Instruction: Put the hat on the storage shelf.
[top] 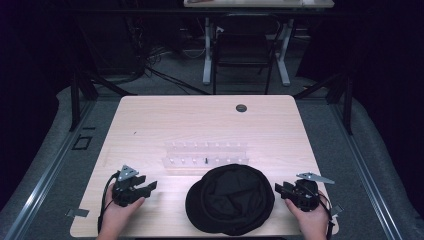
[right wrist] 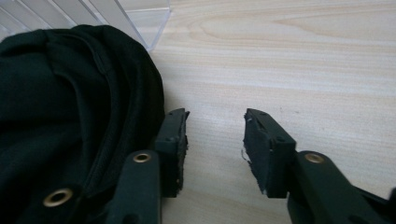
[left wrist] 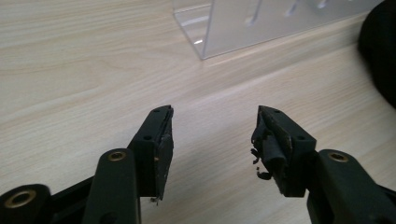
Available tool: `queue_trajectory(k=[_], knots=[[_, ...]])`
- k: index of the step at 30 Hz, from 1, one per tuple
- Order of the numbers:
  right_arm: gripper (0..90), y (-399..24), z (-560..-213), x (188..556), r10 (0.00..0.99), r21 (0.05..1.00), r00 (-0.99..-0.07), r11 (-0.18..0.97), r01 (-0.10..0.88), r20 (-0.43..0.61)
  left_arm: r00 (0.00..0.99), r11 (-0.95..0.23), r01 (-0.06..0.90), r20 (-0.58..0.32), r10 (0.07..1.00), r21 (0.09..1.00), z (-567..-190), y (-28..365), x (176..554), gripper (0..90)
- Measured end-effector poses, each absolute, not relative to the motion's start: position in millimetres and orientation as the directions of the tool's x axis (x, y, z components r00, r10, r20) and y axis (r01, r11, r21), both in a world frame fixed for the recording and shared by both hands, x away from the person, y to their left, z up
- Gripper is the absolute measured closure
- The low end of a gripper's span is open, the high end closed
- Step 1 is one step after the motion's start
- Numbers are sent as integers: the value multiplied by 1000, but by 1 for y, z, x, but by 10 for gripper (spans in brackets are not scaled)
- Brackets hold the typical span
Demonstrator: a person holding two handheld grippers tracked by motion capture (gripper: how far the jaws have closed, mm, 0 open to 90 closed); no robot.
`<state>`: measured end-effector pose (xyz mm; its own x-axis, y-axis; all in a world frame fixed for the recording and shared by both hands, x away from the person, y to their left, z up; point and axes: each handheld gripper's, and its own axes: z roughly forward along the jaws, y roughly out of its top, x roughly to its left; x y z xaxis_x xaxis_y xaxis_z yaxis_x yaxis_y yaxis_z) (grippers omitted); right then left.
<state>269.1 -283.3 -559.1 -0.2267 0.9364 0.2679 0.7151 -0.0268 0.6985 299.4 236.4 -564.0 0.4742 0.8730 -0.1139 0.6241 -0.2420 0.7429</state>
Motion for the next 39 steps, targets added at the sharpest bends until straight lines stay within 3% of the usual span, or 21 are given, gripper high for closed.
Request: queue_trajectory(k=[7, 13, 18, 20, 29, 39], knots=[[544, -273, -557, 269, 959, 711, -246, 75, 699, 140, 492, -264, 606, -92, 866, 751, -561, 232, 298, 509], [674, -264, -546, 271, 960, 678, -263, 130, 724, 97, 498, -262, 609, -104, 861, 749, -561, 230, 298, 514], [730, -263, -535, 275, 959, 648, -254, 116, 753, 123, 506, -272, 608, -99, 857, 746, -560, 228, 298, 516], [725, -263, -530, 280, 945, 598, -257, 88, 797, 203, 505, -271, 607, -101, 857, 747, -560, 227, 298, 515], [722, -260, -513, 293, 926, 561, -281, 97, 822, 253, 518, -284, 608, -99, 850, 741, -562, 224, 299, 514], [727, -249, -516, 319, 919, 440, -292, 155, 885, 263, 529, -297, 610, -99, 843, 734, -562, 223, 299, 514]])
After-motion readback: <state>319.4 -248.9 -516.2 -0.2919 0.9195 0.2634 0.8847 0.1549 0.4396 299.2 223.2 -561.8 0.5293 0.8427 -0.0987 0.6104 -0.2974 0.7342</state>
